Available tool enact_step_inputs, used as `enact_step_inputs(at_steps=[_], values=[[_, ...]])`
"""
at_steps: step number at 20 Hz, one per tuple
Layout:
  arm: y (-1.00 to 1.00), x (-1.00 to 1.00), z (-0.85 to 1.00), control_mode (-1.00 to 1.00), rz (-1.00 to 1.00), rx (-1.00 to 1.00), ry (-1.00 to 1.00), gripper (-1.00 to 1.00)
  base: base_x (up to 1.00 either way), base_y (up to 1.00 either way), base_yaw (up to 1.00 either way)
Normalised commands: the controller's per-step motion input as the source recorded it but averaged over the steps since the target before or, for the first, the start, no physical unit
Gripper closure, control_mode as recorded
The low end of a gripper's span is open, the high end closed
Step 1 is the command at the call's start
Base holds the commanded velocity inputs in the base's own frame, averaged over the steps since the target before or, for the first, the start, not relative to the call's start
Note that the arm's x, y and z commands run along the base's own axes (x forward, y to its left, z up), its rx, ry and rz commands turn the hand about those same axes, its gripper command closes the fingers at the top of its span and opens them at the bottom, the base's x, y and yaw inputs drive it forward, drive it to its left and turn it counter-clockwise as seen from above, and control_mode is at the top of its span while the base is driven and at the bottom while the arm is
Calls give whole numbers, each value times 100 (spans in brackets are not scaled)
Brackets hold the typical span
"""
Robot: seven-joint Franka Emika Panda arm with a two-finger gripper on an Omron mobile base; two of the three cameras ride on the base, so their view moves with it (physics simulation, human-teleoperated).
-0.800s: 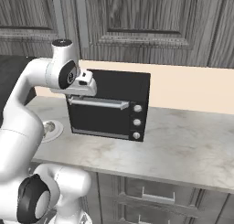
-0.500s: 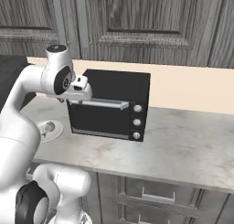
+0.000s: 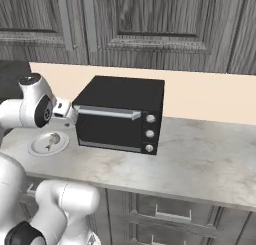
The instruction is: Place the fish on the top rack of the oven, and slide the tray back inside. Close the oven door.
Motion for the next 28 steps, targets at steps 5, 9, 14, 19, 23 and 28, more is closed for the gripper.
enact_step_inputs(at_steps=[5, 9, 14, 19, 23, 28], values=[[50, 0, -22, -100, -4, 4, 0, -100, 0, 0, 0], [45, 0, -30, -100, -6, 4, 6, -100, 0, 0, 0], [37, 1, -52, -100, -2, 0, 8, -100, 0, 0, 0], [26, 24, -56, -100, 0, 0, 11, -100, 0, 0, 0], [29, 43, -33, -100, 0, 0, 16, -100, 0, 0, 0], [34, 44, -27, -100, -4, 0, 8, -100, 0, 0, 0]])
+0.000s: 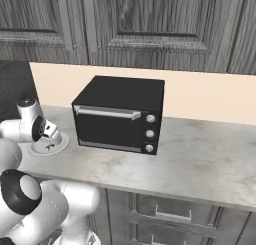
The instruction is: Place the fish on the top rack of the oven, and slide the tray back inside. Close the oven door.
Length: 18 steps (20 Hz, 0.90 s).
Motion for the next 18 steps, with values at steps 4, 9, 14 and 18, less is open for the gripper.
enact_step_inputs(at_steps=[4, 9, 14, 18], values=[[22, 31, -21, -100, -12, -4, 1, -100, 0, 0, 0], [18, 34, -23, -100, -18, -9, 0, -100, 0, 0, 0], [10, 34, -27, -100, -17, -8, 1, -100, 0, 0, 0], [10, 38, -30, -100, -14, -6, 3, -100, 0, 0, 0]])
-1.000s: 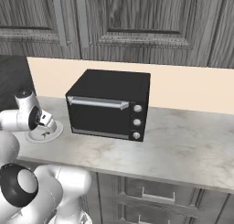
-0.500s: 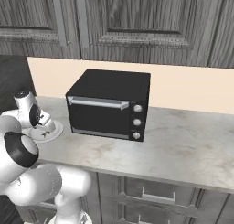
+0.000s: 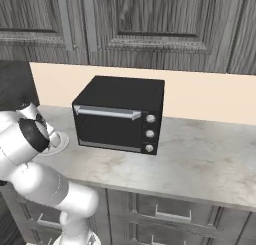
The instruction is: Place the fish on the top rack of the oven, and slide the tray back inside. Close the oven door.
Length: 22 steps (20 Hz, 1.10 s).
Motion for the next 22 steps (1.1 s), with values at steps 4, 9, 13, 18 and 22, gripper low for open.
enact_step_inputs(at_steps=[4, 9, 13, 18, 22], values=[[6, 40, -30, -100, -11, -4, 2, -100, 0, 0, 0], [11, 43, -35, -100, -10, -4, 2, 100, 0, 0, 0], [9, 35, -40, -100, -9, -3, 0, 100, 0, 0, 0], [-2, 8, -8, -100, -2, 0, -3, 100, 0, 0, 0], [-30, -38, 48, -100, 5, 5, -18, 100, 0, 0, 0]])
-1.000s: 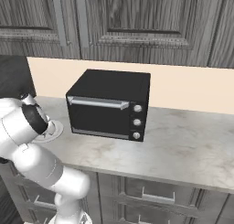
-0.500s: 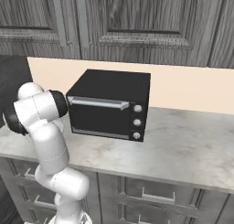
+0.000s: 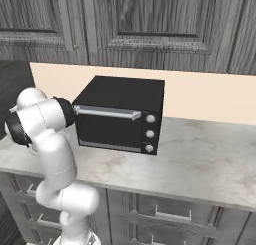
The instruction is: Place the fish on the top rack of the oven, and slide the tray back inside. Close the oven door.
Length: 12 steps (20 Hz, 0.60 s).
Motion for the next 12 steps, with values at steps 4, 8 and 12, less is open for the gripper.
enact_step_inputs(at_steps=[4, 8, 12], values=[[-60, -68, 100, -100, 5, 14, -23, 100, 0, 0, 0], [-83, -98, 100, -100, 2, 20, -24, 100, 0, 0, 0], [-75, -85, 79, -100, 13, 18, -11, 100, 0, 0, 0]])
